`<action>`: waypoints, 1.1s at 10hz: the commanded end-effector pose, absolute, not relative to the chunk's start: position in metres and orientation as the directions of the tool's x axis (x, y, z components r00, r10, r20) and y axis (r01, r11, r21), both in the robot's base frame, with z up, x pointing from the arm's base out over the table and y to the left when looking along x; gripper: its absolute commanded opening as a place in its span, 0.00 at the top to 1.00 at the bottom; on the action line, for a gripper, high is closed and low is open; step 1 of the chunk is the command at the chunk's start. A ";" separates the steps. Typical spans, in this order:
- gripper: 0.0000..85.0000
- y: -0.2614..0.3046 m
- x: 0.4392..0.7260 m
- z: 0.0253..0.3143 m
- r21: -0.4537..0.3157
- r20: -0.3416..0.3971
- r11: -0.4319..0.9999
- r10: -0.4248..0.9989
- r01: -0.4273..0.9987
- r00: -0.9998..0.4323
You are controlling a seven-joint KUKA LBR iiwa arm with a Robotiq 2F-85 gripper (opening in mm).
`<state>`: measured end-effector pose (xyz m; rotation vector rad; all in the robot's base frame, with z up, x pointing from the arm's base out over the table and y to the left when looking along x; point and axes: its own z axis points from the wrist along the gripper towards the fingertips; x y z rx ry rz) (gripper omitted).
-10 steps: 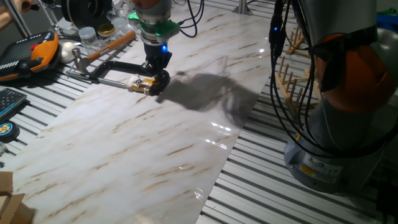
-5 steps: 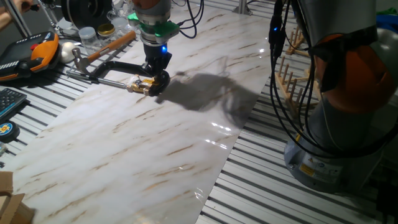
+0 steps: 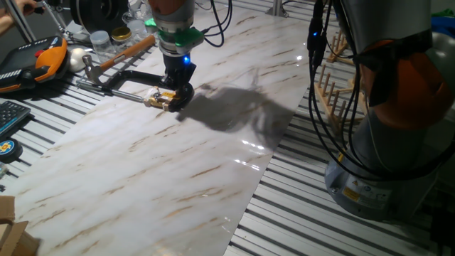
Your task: Turn off the water tap
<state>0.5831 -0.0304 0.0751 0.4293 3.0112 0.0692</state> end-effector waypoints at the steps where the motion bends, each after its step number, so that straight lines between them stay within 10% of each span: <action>1: 1.00 -0.029 0.583 0.075 0.059 -0.091 0.958 0.284 0.279 -0.955; 11: 1.00 -0.041 0.585 0.075 0.044 -0.099 0.961 0.275 0.272 -0.956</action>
